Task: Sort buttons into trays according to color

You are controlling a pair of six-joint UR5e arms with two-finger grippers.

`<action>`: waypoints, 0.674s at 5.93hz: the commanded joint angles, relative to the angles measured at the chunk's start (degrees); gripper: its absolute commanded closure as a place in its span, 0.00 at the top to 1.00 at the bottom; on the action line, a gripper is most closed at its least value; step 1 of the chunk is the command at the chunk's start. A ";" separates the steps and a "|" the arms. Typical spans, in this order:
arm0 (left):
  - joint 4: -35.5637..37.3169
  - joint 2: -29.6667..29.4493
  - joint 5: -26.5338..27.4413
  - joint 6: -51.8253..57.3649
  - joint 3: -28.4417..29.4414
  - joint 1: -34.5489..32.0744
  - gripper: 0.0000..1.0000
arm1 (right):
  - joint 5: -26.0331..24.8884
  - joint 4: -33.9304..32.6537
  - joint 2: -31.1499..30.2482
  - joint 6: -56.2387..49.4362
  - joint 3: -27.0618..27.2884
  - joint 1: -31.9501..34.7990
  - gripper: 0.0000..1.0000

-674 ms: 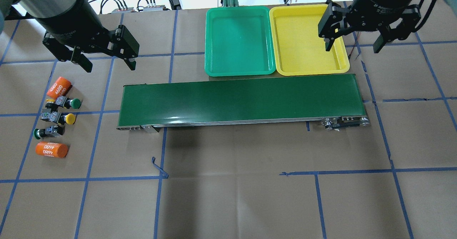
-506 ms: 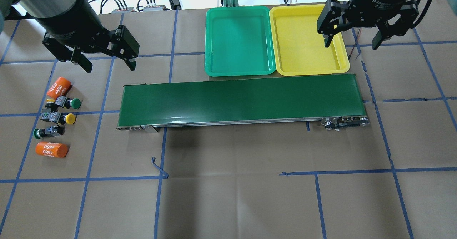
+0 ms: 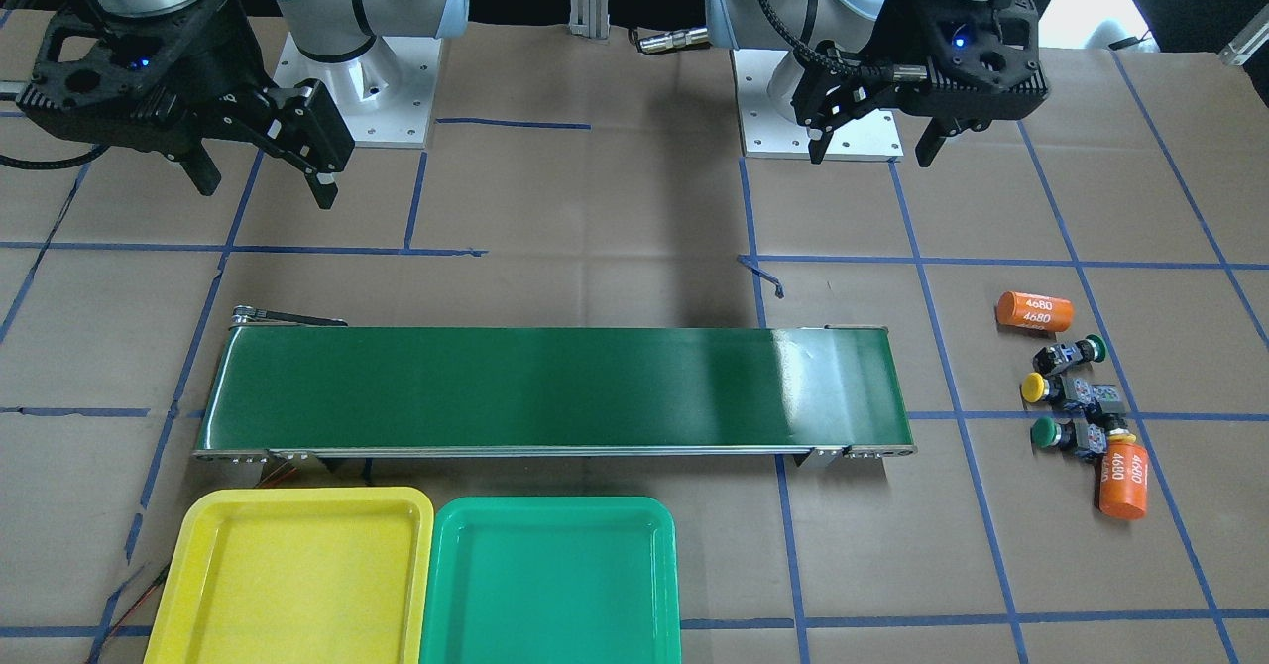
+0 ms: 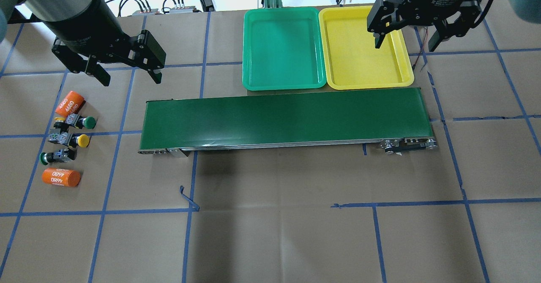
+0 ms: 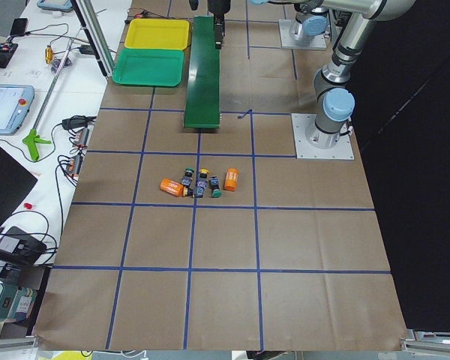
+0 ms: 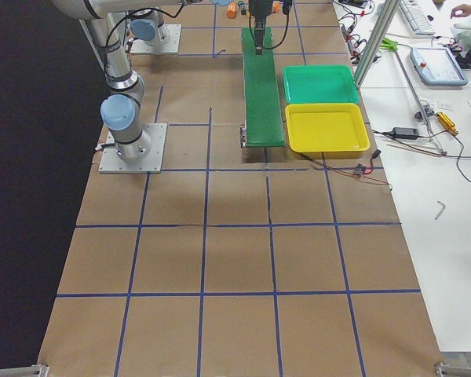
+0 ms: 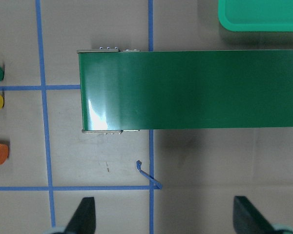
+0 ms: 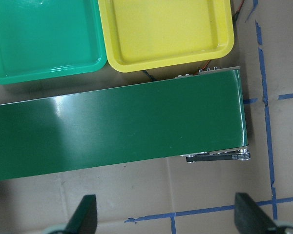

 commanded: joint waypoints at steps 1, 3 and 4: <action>-0.91 0.43 0.67 5.27 -0.16 1.74 0.99 | -0.31 0.75 -0.12 0.14 0.55 0.01 1.00; -1.70 0.60 1.55 13.95 -1.38 9.28 0.99 | -0.49 1.90 -0.47 0.23 1.26 0.01 1.00; -1.62 0.60 4.69 22.72 -1.56 10.79 0.99 | -0.49 1.90 -0.47 0.23 1.26 0.09 1.00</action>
